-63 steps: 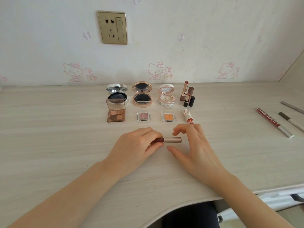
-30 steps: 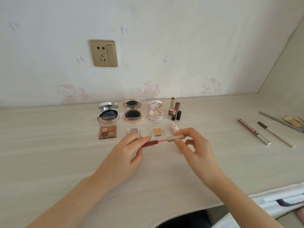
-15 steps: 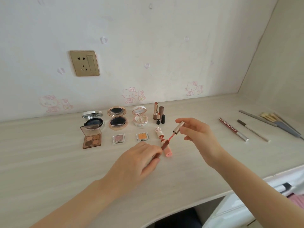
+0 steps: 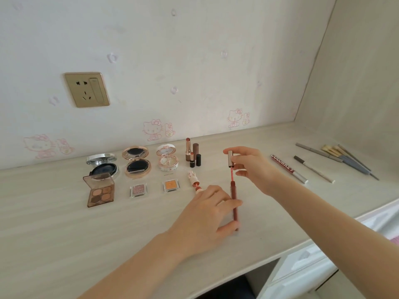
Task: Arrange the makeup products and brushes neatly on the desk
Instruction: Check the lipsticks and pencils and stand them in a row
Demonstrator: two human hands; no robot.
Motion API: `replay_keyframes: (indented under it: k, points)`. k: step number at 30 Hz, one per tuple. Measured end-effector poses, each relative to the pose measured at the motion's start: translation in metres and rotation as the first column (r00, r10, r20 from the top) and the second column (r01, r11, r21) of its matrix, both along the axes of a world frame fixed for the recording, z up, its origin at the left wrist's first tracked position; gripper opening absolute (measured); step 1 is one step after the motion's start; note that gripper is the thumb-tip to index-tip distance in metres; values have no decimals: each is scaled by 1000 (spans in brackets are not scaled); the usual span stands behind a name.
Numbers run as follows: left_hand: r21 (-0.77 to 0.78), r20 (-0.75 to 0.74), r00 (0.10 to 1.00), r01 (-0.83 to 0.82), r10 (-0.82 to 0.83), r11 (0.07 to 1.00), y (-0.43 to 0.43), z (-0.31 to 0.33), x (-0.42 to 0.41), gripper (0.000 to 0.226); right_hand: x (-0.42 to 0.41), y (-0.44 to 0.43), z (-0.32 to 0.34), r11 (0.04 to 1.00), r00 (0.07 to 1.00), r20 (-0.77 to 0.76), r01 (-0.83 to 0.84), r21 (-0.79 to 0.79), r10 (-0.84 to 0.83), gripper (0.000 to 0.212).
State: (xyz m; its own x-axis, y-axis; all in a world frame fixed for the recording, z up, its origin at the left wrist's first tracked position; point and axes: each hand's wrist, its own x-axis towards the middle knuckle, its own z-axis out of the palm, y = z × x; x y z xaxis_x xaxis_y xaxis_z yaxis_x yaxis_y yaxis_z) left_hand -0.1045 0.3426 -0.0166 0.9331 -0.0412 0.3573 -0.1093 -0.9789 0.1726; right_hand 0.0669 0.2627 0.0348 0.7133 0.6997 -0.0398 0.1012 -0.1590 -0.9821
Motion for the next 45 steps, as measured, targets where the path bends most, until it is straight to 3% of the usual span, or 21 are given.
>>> replay_keyframes:
  k: [8,13,19,25,36,45]
  points:
    - [84,-13,998,-54,55,995,11,-8,9,66,9,28,-5,996,998,42,-32,-89,35,28]
    - [62,91,993,-80,75,995,19,-11,7,55,12,49,-10,985,993,106,-37,-167,56,20]
    - [36,227,973,-42,33,998,27,-16,8,37,10,69,-27,940,941,286,-79,-331,179,18]
    - [-32,199,979,-32,38,999,29,-18,8,32,9,82,-37,900,843,461,-62,-432,279,22]
    - [-130,123,991,-42,58,991,28,-16,4,35,11,86,-45,906,827,495,-40,-422,268,25]
    - [-104,130,991,-15,28,994,28,-18,6,35,14,62,-36,911,830,496,-35,-412,256,26]
